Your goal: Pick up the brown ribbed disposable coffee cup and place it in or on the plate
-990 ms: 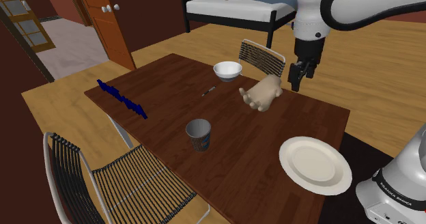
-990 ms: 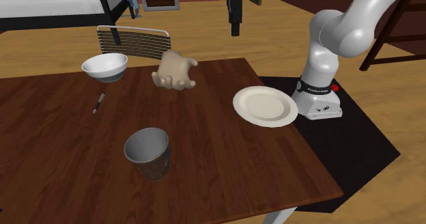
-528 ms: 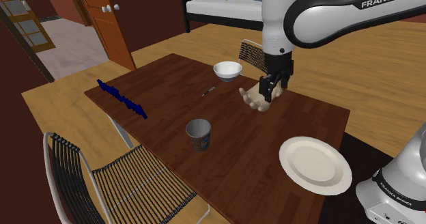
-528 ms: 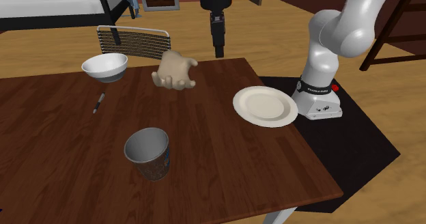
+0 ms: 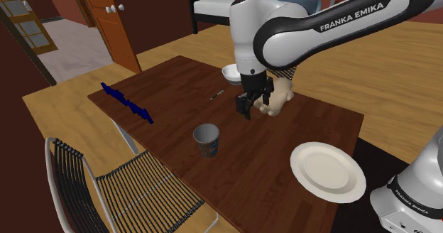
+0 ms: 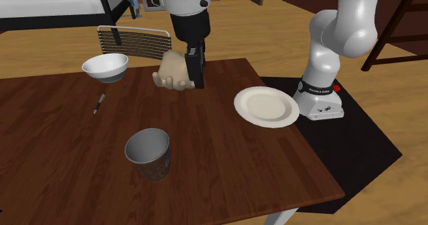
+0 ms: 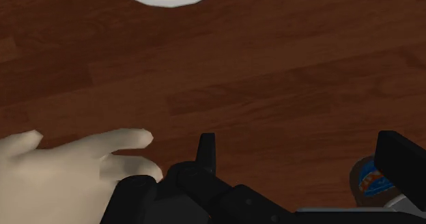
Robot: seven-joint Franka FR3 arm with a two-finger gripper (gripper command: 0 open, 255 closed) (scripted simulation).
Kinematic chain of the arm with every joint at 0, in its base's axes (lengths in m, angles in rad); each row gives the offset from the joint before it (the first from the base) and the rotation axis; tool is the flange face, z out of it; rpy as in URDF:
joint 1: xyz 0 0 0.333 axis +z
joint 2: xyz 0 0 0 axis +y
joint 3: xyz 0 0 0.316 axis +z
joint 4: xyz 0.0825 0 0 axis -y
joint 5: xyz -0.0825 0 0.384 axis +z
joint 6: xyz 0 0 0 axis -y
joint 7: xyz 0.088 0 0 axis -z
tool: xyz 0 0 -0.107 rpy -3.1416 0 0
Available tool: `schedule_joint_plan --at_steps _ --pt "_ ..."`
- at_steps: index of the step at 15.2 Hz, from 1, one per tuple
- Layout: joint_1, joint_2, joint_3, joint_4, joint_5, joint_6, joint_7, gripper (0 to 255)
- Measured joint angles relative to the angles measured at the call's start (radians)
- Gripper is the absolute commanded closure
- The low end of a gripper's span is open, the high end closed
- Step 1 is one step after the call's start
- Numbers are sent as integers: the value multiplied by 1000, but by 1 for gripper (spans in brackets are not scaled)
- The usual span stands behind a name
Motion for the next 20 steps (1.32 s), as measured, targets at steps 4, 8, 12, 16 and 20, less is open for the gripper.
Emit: schedule_joint_plan --at_steps 4,8,12,16,20 --pt "36 161 27 138 -61 -1 92 0" --pt "90 324 36 302 -124 -28 171 0" --pt "163 490 31 490 -182 -71 238 0" --pt "250 678 12 741 -232 -146 275 0" --pt "320 828 -8 944 -262 -201 288 0"
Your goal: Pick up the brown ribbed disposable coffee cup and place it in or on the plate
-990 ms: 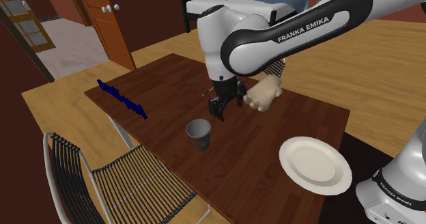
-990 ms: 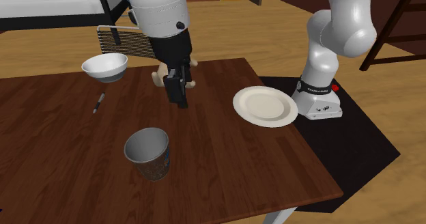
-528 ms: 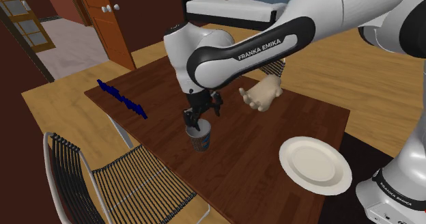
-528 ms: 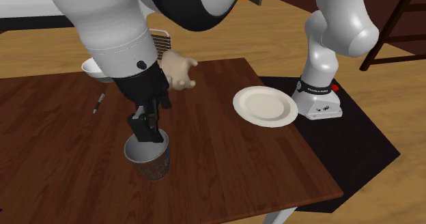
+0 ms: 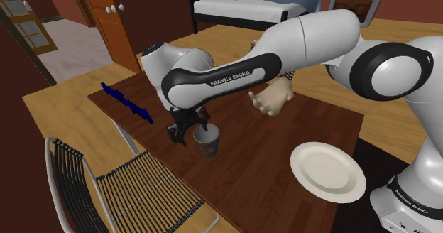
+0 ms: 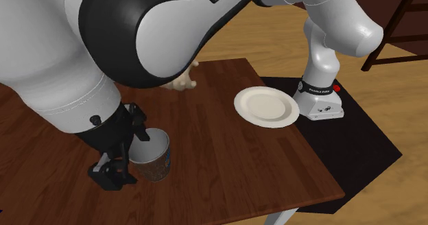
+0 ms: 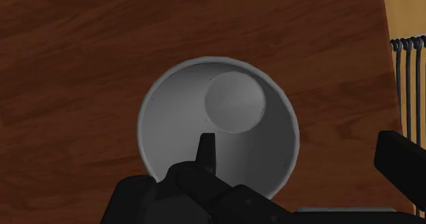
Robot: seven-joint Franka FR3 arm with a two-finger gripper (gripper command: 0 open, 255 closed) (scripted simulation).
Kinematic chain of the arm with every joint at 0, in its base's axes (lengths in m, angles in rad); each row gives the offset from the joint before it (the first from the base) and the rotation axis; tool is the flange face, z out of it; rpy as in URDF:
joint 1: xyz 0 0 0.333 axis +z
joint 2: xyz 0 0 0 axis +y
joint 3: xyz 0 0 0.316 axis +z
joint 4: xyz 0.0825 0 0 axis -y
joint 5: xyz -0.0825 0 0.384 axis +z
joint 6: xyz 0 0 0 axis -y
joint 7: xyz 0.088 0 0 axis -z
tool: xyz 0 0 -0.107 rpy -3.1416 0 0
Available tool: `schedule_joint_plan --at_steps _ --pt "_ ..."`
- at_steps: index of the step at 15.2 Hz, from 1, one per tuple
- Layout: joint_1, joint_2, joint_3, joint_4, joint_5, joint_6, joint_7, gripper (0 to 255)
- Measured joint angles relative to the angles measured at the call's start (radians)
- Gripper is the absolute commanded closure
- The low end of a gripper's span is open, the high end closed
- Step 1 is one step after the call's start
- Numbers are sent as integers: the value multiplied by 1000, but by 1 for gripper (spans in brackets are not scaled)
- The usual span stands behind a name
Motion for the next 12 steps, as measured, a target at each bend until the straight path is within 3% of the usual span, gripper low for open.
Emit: schedule_joint_plan --at_steps 6,12 --pt "-11 1 -2 -74 -5 71 12 0" --pt "-14 2 -3 -84 -6 83 12 0"
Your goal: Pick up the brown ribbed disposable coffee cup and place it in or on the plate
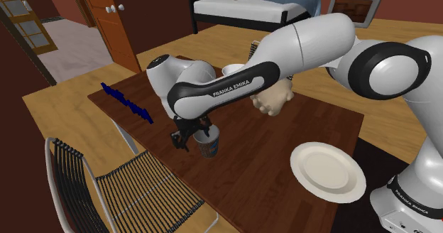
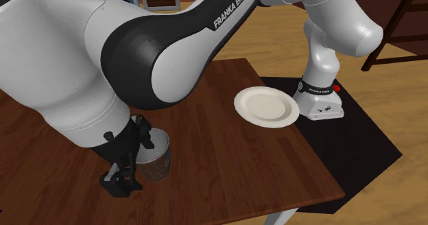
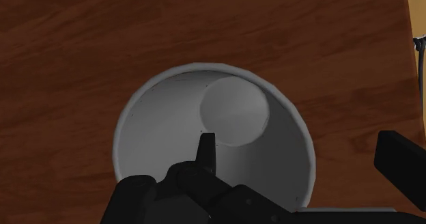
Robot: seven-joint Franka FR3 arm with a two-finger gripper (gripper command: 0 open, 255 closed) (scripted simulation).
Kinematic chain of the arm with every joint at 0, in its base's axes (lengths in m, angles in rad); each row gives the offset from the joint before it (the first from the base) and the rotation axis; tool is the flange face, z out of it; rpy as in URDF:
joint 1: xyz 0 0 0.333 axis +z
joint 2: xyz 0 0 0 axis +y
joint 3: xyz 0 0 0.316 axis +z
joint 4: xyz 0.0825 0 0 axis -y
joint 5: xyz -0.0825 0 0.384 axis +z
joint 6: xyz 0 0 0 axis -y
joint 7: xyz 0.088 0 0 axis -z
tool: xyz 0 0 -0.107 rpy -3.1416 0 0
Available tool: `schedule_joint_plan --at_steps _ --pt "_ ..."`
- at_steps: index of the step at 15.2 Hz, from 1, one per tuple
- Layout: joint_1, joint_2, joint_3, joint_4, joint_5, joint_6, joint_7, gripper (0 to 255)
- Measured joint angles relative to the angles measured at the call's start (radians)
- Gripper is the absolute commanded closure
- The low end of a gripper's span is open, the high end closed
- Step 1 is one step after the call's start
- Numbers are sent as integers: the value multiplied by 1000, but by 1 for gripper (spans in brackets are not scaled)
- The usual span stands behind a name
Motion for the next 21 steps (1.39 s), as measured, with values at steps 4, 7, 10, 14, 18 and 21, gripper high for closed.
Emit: schedule_joint_plan --at_steps 4,7,10,14,18,21 --pt "0 0 0 0 0 0 0 255" --pt "0 0 0 0 0 0 0 255" --pt "0 0 0 1 0 0 0 255" --pt "1 -9 2 12 3 -21 -3 255" --pt "6 -19 4 52 8 -68 -9 255" --pt "9 -28 7 76 11 -100 -13 255"
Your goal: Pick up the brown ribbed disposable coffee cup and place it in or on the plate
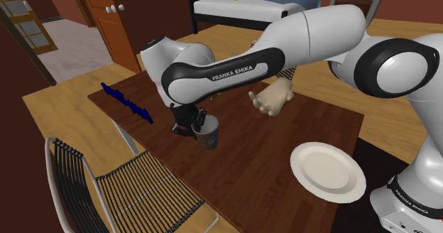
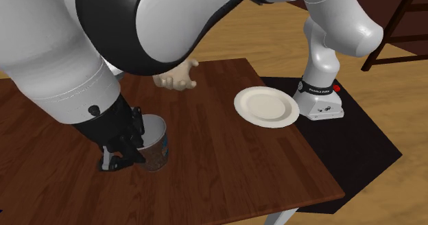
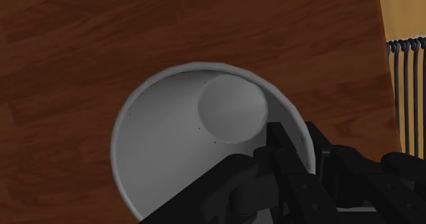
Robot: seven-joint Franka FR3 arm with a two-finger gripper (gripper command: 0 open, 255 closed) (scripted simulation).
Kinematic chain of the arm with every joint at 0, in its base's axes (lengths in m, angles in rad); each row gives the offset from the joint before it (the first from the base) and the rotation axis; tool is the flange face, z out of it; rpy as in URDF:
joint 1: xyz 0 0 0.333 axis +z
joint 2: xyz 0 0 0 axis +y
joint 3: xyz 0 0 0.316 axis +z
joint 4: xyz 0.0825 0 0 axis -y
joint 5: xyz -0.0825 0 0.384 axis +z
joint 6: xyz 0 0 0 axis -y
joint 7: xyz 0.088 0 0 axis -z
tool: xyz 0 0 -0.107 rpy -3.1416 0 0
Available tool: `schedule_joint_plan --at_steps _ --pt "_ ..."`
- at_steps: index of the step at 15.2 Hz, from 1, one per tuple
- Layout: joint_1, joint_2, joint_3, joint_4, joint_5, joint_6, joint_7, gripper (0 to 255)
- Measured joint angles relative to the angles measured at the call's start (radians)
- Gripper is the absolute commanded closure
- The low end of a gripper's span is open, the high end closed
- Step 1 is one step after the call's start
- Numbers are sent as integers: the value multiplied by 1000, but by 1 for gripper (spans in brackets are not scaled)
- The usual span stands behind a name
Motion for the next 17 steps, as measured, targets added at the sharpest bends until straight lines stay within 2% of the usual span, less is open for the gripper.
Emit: schedule_joint_plan --at_steps 7,8,12,17 --pt "14 -2 1 88 3 -86 -13 255" --pt "2 -31 6 46 9 -75 -10 255" --pt "-90 -243 39 -284 59 43 -3 255" --pt "-175 -481 67 -620 137 157 -27 255"
